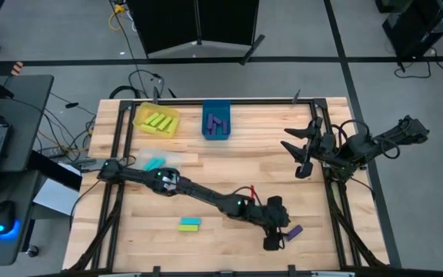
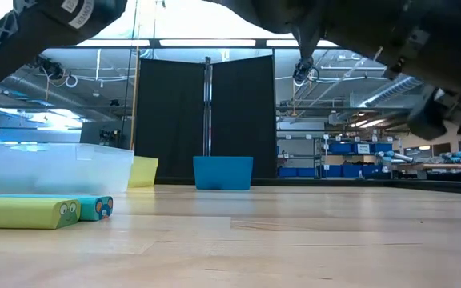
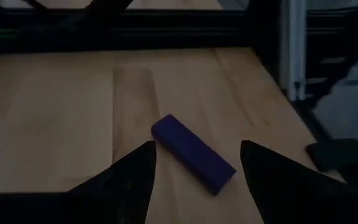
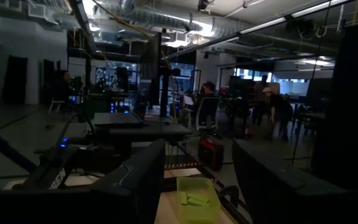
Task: Sort blocks
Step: Put the purple block into the blue bin
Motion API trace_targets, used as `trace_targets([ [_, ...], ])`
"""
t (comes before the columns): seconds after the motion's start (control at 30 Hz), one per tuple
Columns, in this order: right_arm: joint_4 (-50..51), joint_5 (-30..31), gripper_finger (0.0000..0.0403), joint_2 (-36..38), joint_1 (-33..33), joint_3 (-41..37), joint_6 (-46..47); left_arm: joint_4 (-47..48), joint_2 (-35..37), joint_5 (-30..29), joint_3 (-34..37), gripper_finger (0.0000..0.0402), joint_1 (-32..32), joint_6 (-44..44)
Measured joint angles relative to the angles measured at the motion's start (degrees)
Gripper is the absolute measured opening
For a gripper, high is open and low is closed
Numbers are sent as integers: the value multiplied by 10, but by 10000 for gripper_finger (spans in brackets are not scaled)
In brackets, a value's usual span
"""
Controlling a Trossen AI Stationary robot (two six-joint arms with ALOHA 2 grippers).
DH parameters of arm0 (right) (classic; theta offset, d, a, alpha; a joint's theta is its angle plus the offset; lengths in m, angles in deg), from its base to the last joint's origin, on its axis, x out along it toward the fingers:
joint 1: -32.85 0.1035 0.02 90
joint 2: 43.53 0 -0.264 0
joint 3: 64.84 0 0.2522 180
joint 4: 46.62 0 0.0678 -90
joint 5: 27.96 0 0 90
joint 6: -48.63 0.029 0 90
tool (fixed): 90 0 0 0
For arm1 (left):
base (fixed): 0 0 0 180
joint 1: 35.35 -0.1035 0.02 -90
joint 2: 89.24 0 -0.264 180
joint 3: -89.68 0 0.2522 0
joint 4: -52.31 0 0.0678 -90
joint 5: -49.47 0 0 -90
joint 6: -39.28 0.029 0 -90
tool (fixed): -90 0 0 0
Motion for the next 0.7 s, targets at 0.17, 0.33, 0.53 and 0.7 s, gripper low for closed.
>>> trace_targets([
  [0.17, 1, 0, 199, -8, 10, 0, 0, -8, 0, -59, 3, 244, 14, -11],
  [0.33, 0, 0, 199, -18, 18, 0, 0, -59, -10, -71, 1, 258, 25, -10],
  [0.53, -3, 7, 199, -24, 31, 0, 2, -93, -45, -92, 5, 285, 36, -7],
  [0.7, -4, 14, 199, -26, 43, 0, 2, -115, -46, -132, 2, 294, 45, 2],
])
